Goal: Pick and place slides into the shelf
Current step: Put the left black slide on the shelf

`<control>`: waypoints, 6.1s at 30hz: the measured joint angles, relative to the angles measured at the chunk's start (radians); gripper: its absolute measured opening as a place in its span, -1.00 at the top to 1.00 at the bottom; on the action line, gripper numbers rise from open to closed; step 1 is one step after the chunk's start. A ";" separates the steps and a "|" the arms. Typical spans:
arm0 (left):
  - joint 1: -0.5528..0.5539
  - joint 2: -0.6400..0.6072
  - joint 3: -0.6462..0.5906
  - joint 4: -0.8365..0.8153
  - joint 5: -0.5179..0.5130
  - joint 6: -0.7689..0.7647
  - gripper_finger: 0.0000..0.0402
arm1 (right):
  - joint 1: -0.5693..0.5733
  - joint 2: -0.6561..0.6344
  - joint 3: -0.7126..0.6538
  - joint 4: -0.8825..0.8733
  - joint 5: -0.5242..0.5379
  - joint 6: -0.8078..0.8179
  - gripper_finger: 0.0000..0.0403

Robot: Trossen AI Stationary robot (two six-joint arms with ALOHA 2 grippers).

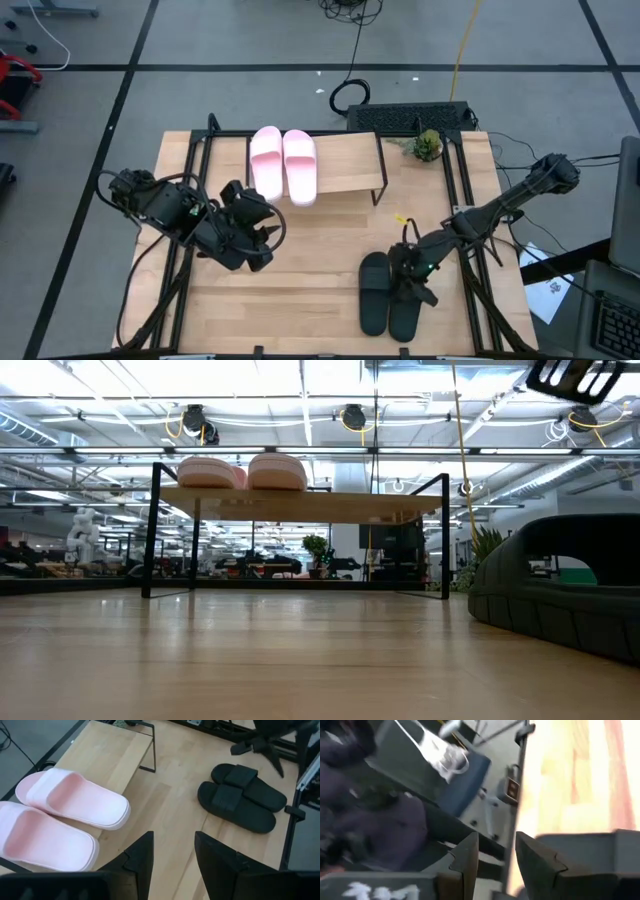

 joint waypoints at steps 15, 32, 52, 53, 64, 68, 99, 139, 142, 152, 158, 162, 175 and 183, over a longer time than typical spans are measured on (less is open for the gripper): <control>-0.063 0.000 0.000 0.000 0.043 -0.013 0.28 | 0.136 0.044 0.182 -0.031 0.414 -0.103 0.49; -0.179 0.000 0.000 -0.001 0.031 -0.082 0.28 | 0.241 0.515 0.668 -0.734 0.254 -0.140 0.88; -0.236 0.000 0.000 0.000 0.000 -0.098 0.28 | 0.213 0.602 0.666 -0.753 0.137 -0.288 0.89; -0.236 0.000 0.000 0.000 -0.001 -0.098 0.28 | 0.208 0.602 0.666 -0.742 0.114 -0.290 0.89; -0.235 0.000 0.000 0.000 -0.019 -0.098 0.28 | 0.136 0.601 0.666 -0.751 0.035 -0.239 0.69; -0.235 0.000 0.000 0.000 -0.019 -0.104 0.28 | 0.123 0.601 0.666 -0.752 -0.010 -0.241 0.49; -0.235 0.000 0.000 0.000 -0.020 -0.097 0.28 | 0.223 0.601 0.665 -1.020 0.556 -0.090 -0.03; -0.235 0.000 0.000 0.000 -0.028 -0.086 0.28 | 0.160 0.750 0.661 -1.124 0.723 -0.144 -0.03; -0.235 0.000 0.000 0.000 -0.028 -0.073 0.28 | 0.157 0.750 0.636 -1.119 0.752 -0.133 -0.03; -0.235 0.000 0.000 0.000 -0.038 -0.070 0.28 | 0.154 0.750 0.598 -1.207 0.873 -0.029 -0.03; -0.235 0.000 0.000 0.000 -0.045 -0.057 0.28 | 0.154 0.750 0.590 -1.185 0.916 -0.004 -0.03; -0.235 0.000 0.000 0.000 -0.053 -0.032 0.28 | 0.149 0.750 0.541 -1.134 0.889 0.017 -0.03; -0.235 0.000 0.000 0.000 -0.056 -0.018 0.28 | 0.116 0.748 0.470 -1.105 0.918 0.043 -0.03; -0.235 0.000 0.000 0.000 -0.094 -0.007 0.28 | 0.092 0.750 0.468 -1.103 0.997 0.040 -0.03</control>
